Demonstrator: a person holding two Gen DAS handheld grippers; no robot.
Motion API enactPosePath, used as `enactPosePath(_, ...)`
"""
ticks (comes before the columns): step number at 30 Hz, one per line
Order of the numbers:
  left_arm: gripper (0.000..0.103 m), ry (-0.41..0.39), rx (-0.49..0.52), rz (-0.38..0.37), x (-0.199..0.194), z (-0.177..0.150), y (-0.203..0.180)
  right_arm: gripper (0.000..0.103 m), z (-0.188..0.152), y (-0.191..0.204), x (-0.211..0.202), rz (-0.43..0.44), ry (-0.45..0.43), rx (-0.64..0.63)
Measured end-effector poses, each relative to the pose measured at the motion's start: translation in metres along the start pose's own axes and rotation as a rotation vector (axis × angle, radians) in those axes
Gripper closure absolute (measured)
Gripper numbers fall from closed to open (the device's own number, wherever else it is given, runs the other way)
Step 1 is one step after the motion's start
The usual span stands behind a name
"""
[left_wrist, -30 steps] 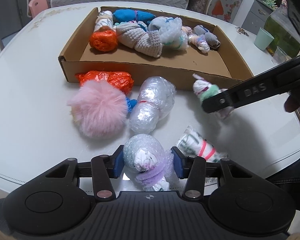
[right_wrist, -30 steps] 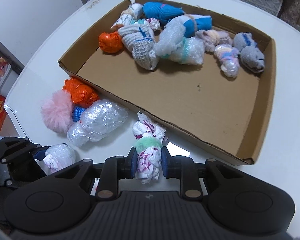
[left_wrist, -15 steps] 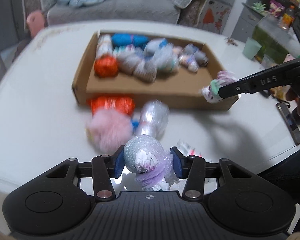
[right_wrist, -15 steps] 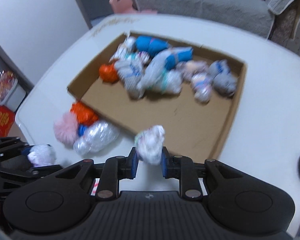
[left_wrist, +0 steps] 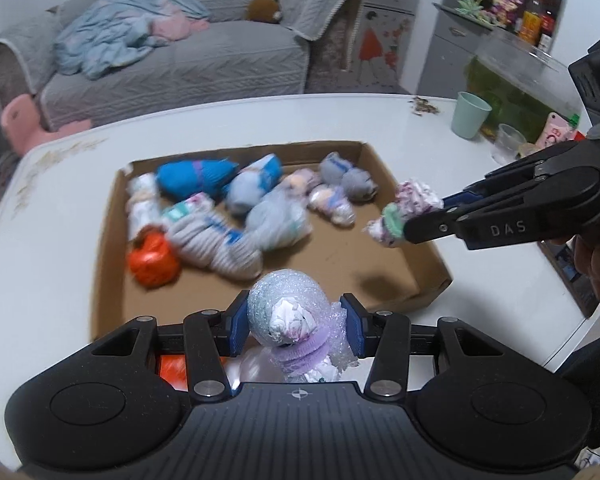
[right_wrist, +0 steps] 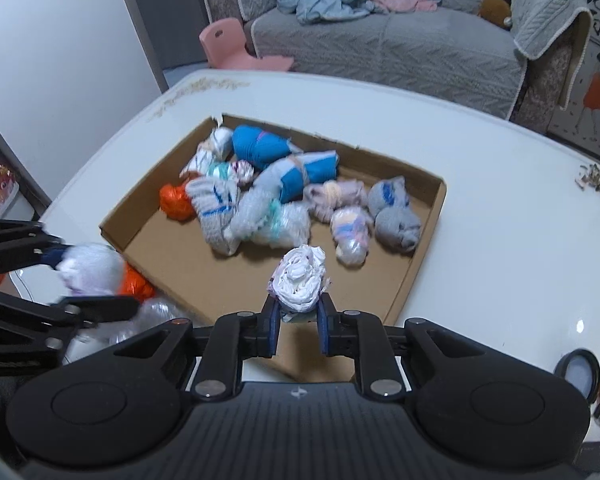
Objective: Organize objects
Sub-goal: 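Carry both held bundles over the tray and lower them toward the socks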
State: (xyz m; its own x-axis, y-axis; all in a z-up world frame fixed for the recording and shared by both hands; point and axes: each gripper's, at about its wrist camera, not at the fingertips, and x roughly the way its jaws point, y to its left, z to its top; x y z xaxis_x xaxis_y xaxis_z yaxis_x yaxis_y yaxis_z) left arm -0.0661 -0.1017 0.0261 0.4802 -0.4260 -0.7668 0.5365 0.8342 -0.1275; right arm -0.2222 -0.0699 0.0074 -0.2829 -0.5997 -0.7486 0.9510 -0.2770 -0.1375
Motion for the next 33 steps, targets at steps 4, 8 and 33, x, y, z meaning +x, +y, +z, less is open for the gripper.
enactPosePath(4, 0.050, 0.031, 0.019, -0.023, 0.025, 0.022, -0.002, 0.086, 0.009, -0.016, 0.003, 0.001, -0.011, 0.012)
enactPosePath(8, 0.051, 0.053, 0.081, -0.033, 0.046, 0.038, -0.006, 0.086, 0.015, -0.029, 0.008, 0.031, -0.021, 0.011)
enactPosePath(33, 0.051, 0.193, 0.071, -0.131, 0.153, 0.049, -0.003, 0.086, 0.016, -0.043, 0.060, 0.046, 0.059, -0.111)
